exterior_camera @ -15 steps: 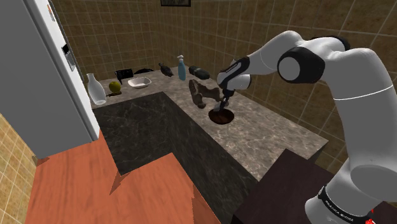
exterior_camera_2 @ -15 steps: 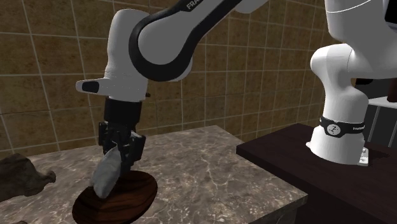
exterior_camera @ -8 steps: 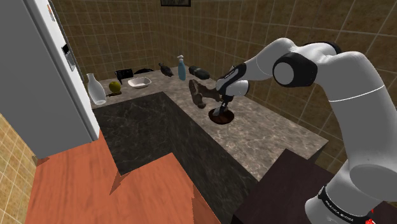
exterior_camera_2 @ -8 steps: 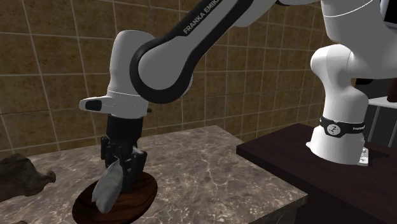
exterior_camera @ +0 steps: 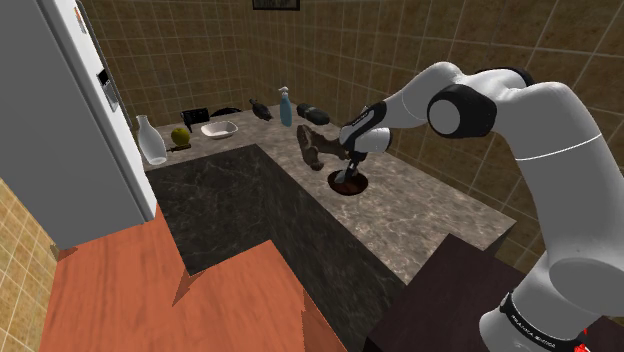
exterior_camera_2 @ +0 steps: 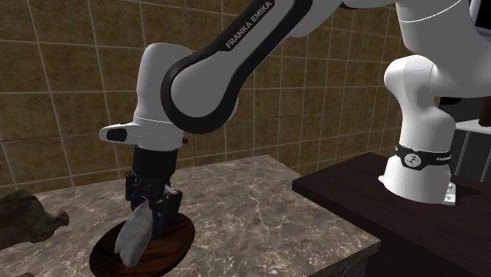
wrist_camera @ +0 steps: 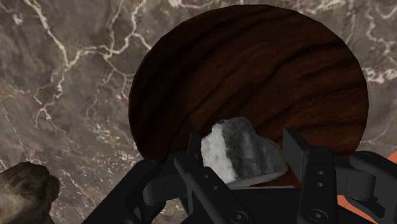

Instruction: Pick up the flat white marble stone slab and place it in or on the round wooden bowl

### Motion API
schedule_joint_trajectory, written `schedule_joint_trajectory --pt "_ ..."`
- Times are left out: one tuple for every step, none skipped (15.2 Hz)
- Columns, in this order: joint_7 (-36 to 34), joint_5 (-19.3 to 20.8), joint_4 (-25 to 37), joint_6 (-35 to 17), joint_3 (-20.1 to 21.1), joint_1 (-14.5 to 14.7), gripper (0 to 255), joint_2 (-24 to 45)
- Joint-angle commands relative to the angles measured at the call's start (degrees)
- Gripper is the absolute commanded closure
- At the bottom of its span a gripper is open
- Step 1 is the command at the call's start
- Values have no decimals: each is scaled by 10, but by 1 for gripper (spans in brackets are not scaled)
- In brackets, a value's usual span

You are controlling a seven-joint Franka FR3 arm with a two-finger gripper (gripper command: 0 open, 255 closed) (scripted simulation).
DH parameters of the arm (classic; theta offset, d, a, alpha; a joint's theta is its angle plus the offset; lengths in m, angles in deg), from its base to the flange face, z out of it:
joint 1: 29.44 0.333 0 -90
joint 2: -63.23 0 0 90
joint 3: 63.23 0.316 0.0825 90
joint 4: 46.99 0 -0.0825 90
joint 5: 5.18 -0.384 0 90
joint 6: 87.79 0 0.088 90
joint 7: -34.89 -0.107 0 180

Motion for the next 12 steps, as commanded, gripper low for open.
schedule_joint_trajectory --pt "0 0 0 0 0 0 0 0" --pt "0 0 0 0 0 0 0 0" --pt "0 0 0 0 0 0 0 0" --pt "0 0 0 0 0 0 0 0" --pt "0 0 0 0 0 0 0 0" --pt "0 0 0 0 0 0 0 0" --pt "-2 4 -11 7 -5 4 0 -18" --pt "-5 9 -20 15 -10 7 0 -35" --pt "-7 14 -29 24 -16 11 0 -52" --pt "-10 18 -35 31 -20 14 0 -66" --pt "-10 18 -35 31 -20 14 0 -66" --pt "-10 18 -36 30 -20 14 0 -66"
